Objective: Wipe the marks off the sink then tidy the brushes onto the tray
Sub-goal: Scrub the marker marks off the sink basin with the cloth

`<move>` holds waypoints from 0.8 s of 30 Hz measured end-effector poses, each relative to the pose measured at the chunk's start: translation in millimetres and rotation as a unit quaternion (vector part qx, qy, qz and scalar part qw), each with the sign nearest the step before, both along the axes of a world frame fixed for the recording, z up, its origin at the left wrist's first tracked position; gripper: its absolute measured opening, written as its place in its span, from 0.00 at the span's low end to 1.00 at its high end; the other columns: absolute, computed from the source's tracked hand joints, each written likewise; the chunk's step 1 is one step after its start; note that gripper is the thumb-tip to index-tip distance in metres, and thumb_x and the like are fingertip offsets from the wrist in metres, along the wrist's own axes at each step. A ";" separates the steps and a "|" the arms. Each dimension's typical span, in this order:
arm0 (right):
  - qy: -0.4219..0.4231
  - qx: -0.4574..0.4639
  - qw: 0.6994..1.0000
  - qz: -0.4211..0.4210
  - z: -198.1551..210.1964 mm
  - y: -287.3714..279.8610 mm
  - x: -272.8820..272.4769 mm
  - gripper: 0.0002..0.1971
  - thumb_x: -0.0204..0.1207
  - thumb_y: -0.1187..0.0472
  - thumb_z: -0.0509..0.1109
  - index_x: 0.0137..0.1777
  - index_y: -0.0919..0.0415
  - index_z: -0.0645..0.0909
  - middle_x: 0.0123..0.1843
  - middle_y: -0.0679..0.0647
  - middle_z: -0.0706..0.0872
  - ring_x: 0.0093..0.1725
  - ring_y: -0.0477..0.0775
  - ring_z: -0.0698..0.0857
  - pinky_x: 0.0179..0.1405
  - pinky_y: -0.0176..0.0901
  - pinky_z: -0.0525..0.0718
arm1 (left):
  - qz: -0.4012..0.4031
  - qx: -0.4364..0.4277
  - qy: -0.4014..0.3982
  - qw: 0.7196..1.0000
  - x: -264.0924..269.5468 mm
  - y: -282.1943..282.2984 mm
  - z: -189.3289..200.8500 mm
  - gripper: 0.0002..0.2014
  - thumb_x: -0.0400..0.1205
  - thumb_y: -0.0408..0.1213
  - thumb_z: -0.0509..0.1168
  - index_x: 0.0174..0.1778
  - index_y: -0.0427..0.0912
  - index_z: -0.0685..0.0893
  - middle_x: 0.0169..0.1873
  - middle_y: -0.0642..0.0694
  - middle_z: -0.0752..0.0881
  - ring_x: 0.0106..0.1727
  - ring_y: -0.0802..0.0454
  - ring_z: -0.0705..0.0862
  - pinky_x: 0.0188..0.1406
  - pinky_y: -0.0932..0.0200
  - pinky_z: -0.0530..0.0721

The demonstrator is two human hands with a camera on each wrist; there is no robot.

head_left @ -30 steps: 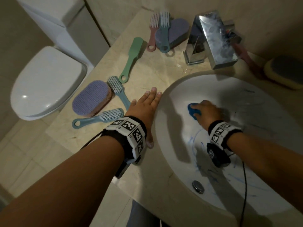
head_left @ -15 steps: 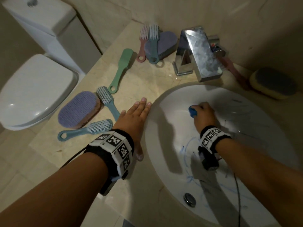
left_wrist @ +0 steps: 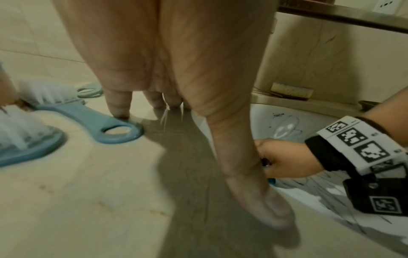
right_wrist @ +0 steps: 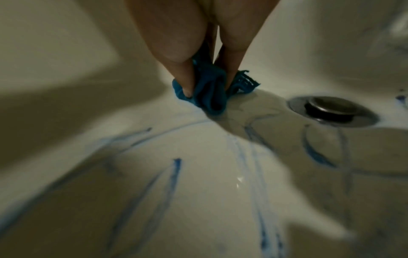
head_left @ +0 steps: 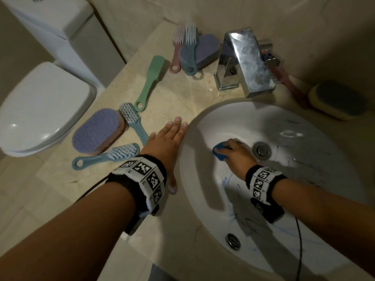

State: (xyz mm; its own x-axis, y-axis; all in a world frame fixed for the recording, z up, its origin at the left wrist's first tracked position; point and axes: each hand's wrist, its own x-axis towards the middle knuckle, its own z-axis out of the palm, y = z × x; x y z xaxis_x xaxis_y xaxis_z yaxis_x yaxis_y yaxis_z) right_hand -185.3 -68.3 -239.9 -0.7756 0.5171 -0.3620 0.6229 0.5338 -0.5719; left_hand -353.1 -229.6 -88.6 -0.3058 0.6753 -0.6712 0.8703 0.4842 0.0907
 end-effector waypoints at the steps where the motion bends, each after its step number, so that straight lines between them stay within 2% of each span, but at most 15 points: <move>1: 0.012 -0.008 1.000 0.008 -0.7 3.6 -0.2 0.12 0.72 0.56 0.73 0.46 0.65 0.77 0.48 0.60 0.77 0.47 0.59 0.79 0.47 0.54 0.76 | 0.000 0.001 0.000 1.000 -0.1 -0.2 0.3 0.80 0.50 0.48 0.86 0.79 0.46 0.26 0.80 0.50 0.26 0.83 0.49 0.34 0.81 0.42 0.48; 2: 0.011 0.012 1.000 0.004 3.7 10.9 -0.3 0.11 0.70 0.56 0.75 0.41 0.62 0.77 0.45 0.59 0.76 0.43 0.57 0.77 0.43 0.51 0.73 | 0.001 0.001 -0.001 1.000 -0.2 -0.4 0.5 0.80 0.49 0.48 0.86 0.79 0.46 0.26 0.80 0.50 0.27 0.83 0.50 0.34 0.81 0.42 0.48; 4: 0.003 0.046 0.997 -0.061 2.5 35.8 1.9 0.12 0.64 0.53 0.78 0.33 0.53 0.75 0.40 0.61 0.78 0.42 0.57 0.79 0.40 0.49 0.73 | 0.004 -0.002 -0.007 1.000 -0.2 -0.7 0.4 0.80 0.49 0.47 0.86 0.80 0.46 0.27 0.80 0.50 0.27 0.83 0.50 0.34 0.81 0.42 0.47; 6: 0.015 0.079 0.992 -0.095 -1.0 44.5 3.2 0.12 0.58 0.49 0.78 0.32 0.50 0.78 0.41 0.62 0.79 0.45 0.60 0.80 0.41 0.51 0.74 | 0.006 0.000 -0.010 1.000 -0.7 -0.9 0.3 0.80 0.49 0.47 0.86 0.80 0.46 0.27 0.80 0.50 0.27 0.83 0.50 0.34 0.81 0.42 0.47; 7: 0.008 0.081 0.996 -0.046 2.2 36.7 1.5 0.08 0.61 0.51 0.77 0.37 0.48 0.82 0.45 0.63 0.80 0.48 0.61 0.80 0.44 0.49 0.73 | 0.005 0.000 -0.010 1.000 -0.7 -0.7 0.4 0.80 0.49 0.47 0.86 0.80 0.46 0.27 0.80 0.50 0.27 0.83 0.50 0.34 0.81 0.42 0.46; 8: -0.014 0.031 0.999 0.015 5.8 21.3 -0.2 0.08 0.67 0.57 0.75 0.47 0.52 0.86 0.50 0.62 0.80 0.53 0.61 0.80 0.48 0.46 0.73 | 0.004 0.001 -0.008 1.000 -0.8 -0.3 0.3 0.80 0.49 0.47 0.86 0.80 0.46 0.27 0.80 0.50 0.27 0.83 0.50 0.34 0.81 0.42 0.46; 9: -0.030 0.030 0.997 0.067 7.3 3.4 -0.1 0.12 0.72 0.63 0.72 0.55 0.58 0.86 0.54 0.62 0.80 0.56 0.61 0.80 0.51 0.41 0.71 | 0.004 0.001 -0.006 1.000 -0.9 -0.3 0.6 0.80 0.49 0.47 0.86 0.80 0.46 0.27 0.80 0.50 0.27 0.83 0.49 0.34 0.81 0.42 0.47; 10: -0.027 0.012 0.991 0.133 11.3 -13.3 4.6 0.14 0.73 0.67 0.71 0.59 0.63 0.85 0.56 0.63 0.80 0.57 0.61 0.80 0.52 0.37 0.70 | 0.004 0.000 -0.005 1.000 -0.7 -0.3 1.2 0.80 0.49 0.47 0.86 0.80 0.46 0.27 0.80 0.50 0.27 0.83 0.49 0.34 0.81 0.42 0.47; 12: -0.018 -0.017 0.973 0.230 14.5 -25.3 16.3 0.17 0.70 0.70 0.73 0.60 0.64 0.85 0.54 0.64 0.81 0.54 0.63 0.81 0.54 0.37 0.73 | 0.004 -0.002 -0.004 1.000 -0.4 0.6 2.0 0.79 0.50 0.47 0.86 0.80 0.46 0.27 0.80 0.50 0.27 0.83 0.49 0.34 0.81 0.42 0.47; 14: -0.003 -0.004 0.977 0.213 14.8 -11.5 11.7 0.17 0.71 0.69 0.73 0.61 0.61 0.85 0.53 0.64 0.80 0.54 0.64 0.80 0.54 0.38 0.74 | 0.003 -0.004 -0.007 1.000 0.2 0.9 1.6 0.79 0.50 0.47 0.86 0.80 0.46 0.27 0.80 0.50 0.27 0.83 0.49 0.34 0.81 0.42 0.47; 16: -0.023 0.029 0.993 0.109 14.3 3.6 -6.3 0.18 0.76 0.65 0.68 0.66 0.56 0.81 0.59 0.62 0.79 0.58 0.62 0.79 0.52 0.37 0.71 | 0.003 -0.002 -0.004 1.000 0.1 0.0 1.0 0.79 0.50 0.47 0.86 0.80 0.46 0.28 0.80 0.49 0.28 0.83 0.49 0.34 0.81 0.42 0.47; 18: -0.040 0.056 0.994 0.082 13.4 1.5 -15.8 0.19 0.77 0.63 0.66 0.68 0.55 0.79 0.61 0.62 0.78 0.59 0.61 0.78 0.52 0.38 0.71 | 0.005 0.002 -0.004 1.000 -0.8 -0.5 1.2 0.79 0.50 0.47 0.86 0.80 0.46 0.28 0.80 0.49 0.28 0.83 0.49 0.35 0.81 0.42 0.47; 19: -0.044 0.045 0.992 0.105 16.6 -5.5 -12.3 0.19 0.77 0.64 0.67 0.68 0.56 0.80 0.60 0.63 0.78 0.58 0.62 0.78 0.53 0.38 0.72 | 0.004 0.002 -0.005 1.000 -0.5 -0.4 1.5 0.79 0.50 0.47 0.86 0.80 0.46 0.28 0.80 0.49 0.28 0.83 0.49 0.35 0.81 0.42 0.47; 21: -0.045 -0.003 0.978 0.205 20.5 -21.4 6.1 0.19 0.75 0.67 0.69 0.66 0.59 0.81 0.59 0.64 0.78 0.57 0.63 0.79 0.59 0.42 0.76 | 0.005 0.004 -0.004 1.000 -0.5 -1.0 1.9 0.79 0.50 0.47 0.86 0.80 0.46 0.29 0.81 0.49 0.28 0.83 0.48 0.35 0.81 0.41 0.48; 24: -0.084 -0.016 0.955 0.283 31.5 -35.4 28.8 0.18 0.75 0.68 0.68 0.66 0.60 0.81 0.60 0.64 0.78 0.60 0.61 0.78 0.59 0.42 0.72 | -0.001 0.006 -0.003 1.000 -1.1 -0.1 -0.5 0.80 0.48 0.48 0.86 0.80 0.45 0.29 0.81 0.48 0.29 0.83 0.48 0.35 0.82 0.39 0.49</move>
State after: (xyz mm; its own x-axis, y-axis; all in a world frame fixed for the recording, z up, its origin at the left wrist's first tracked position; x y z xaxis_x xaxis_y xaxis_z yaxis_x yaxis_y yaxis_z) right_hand -156.5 -103.6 -208.4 -0.8568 0.0185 -0.5153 0.3244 0.7962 -0.5107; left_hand -354.2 -229.7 -89.0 -0.3006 0.6845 -0.6641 0.8710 0.4808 0.1012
